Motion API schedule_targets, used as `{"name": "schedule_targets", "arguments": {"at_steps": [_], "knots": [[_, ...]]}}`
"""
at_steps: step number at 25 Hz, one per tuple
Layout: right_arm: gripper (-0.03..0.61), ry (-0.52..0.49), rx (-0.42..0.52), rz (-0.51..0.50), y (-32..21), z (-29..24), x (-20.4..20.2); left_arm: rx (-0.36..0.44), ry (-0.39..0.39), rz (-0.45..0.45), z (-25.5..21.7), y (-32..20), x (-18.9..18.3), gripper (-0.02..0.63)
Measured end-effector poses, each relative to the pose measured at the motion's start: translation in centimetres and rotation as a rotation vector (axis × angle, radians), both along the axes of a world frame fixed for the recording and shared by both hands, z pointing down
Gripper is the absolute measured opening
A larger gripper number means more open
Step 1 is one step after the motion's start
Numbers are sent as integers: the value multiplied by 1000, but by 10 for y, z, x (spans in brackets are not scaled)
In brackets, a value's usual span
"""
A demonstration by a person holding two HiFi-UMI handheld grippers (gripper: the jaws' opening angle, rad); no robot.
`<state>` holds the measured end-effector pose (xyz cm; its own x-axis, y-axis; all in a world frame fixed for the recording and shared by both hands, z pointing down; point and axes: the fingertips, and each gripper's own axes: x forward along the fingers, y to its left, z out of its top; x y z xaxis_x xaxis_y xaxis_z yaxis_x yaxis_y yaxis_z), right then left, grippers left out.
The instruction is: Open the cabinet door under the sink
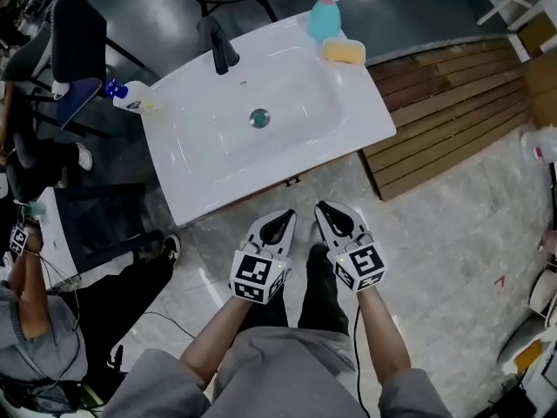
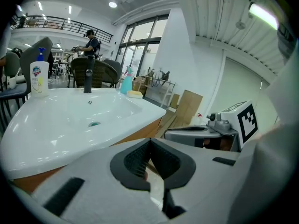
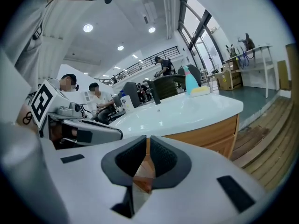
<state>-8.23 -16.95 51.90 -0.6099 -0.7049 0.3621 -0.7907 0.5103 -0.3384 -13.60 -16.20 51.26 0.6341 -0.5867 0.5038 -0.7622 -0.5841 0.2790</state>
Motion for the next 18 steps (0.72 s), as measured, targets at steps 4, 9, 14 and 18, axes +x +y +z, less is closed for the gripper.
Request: {"name": "schedule_targets", "arguments": {"at_steps": [4,9,14,18], "knots": [[14,12,-1,-17,-1,13,-1,-5,3,5,14,-3,2,8],[14,29,-16,-49,-3,46,-4,-15,-13,-31,42,-7,0,8],[44,52,-36,-81,-12,94,-9,-17,-28,-61,78,-11,-6,8],[63,84,-38,-137,-14,129,-17,-26,-37,-81,107,-10,-9,8]]}}
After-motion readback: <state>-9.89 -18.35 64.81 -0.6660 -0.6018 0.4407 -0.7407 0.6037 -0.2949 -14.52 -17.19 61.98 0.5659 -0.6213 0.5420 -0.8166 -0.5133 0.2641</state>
